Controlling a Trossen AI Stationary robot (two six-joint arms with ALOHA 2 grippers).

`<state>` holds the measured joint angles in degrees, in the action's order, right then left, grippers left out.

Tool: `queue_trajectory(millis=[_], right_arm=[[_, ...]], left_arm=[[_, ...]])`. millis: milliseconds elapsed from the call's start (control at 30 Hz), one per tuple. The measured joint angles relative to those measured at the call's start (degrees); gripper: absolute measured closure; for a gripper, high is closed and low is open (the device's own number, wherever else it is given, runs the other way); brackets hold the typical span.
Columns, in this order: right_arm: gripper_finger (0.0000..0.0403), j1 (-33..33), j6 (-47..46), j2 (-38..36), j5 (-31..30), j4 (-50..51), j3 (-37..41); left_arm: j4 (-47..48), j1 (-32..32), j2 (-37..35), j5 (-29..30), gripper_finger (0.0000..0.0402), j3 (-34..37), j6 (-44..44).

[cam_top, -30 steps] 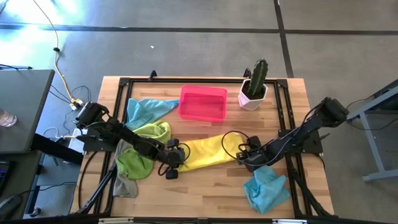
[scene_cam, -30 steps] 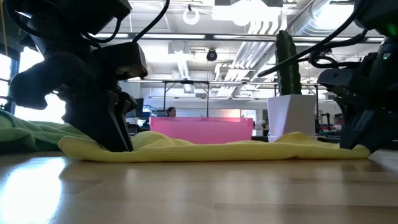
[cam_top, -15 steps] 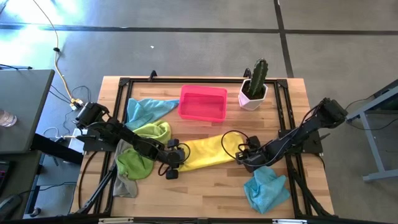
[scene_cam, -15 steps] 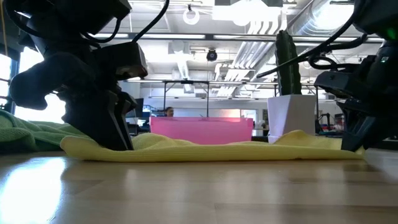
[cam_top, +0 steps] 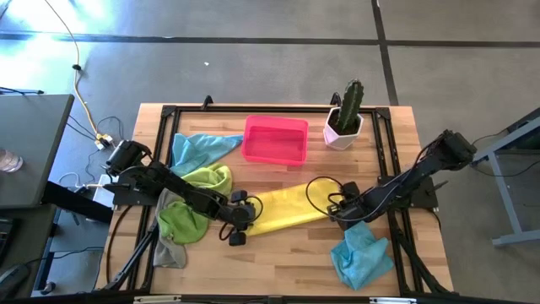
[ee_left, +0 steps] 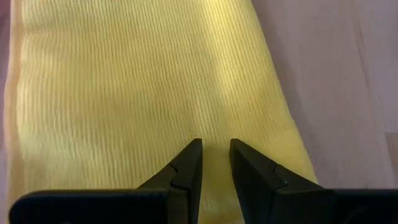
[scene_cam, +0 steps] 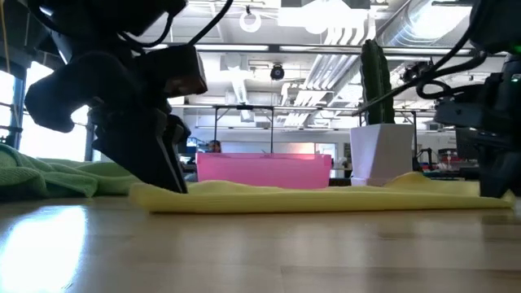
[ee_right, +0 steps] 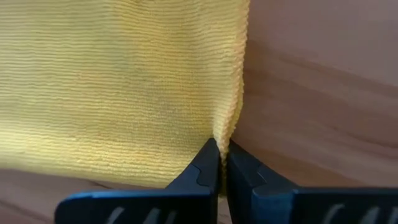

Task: Fold microfiber towels
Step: Fold the yellow microfiber cloth on the table

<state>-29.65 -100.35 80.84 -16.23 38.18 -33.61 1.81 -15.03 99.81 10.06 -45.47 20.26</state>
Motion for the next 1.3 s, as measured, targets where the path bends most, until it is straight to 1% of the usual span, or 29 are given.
queue_trajectory(millis=[267,333,433,533,600,700,800,967,1033,1200,1300], right_arm=[[0.0403,0.0,-1.6,-2.1,5.7,9.3,0.0],[0.0403,0.0,-1.7,-2.1,6.5,12.6,-1.0],[0.0403,0.0,-1.7,-2.1,6.7,18.0,-5.1],[0.0403,0.0,-1.7,-1.9,5.4,25.6,-11.1],[0.0403,0.0,-1.7,-1.2,3.8,29.6,-15.5],[0.0403,0.0,-1.3,0.9,0.5,31.3,-22.2],[0.0403,0.3,0.4,4.9,-3.0,31.2,-28.1],[0.0403,2.3,5.3,15.4,-5.5,30.3,-37.2],[0.0403,3.3,7.9,20.0,-6.2,29.9,-41.0],[0.0403,5.4,13.0,30.8,-8.8,29.3,-51.9],[0.0403,6.3,16.2,36.3,-9.2,29.1,-58.4]], left_arm=[[6.4,0.0,-0.2,3.6,0.0326,-1.5,0.6],[8.6,0.0,-0.2,4.0,0.0326,-1.5,1.5],[11.2,0.0,-0.4,4.2,0.0326,-1.7,3.3],[12.6,0.0,-0.5,4.3,0.0326,-1.8,3.7],[12.8,0.0,-0.5,4.2,0.0326,-1.8,3.7],[12.9,0.0,-0.5,3.7,0.0326,-1.8,3.6],[13.0,0.0,-0.6,2.8,0.0326,-1.8,3.6],[15.4,0.0,-2.6,-0.4,0.0326,-1.5,3.5],[17.2,-0.3,-4.6,-1.6,0.0326,-1.4,3.2],[21.6,-2.0,-10.0,-1.3,0.0325,-1.5,3.1],[24.3,-3.8,-13.8,-1.0,0.0325,-1.5,3.3]])
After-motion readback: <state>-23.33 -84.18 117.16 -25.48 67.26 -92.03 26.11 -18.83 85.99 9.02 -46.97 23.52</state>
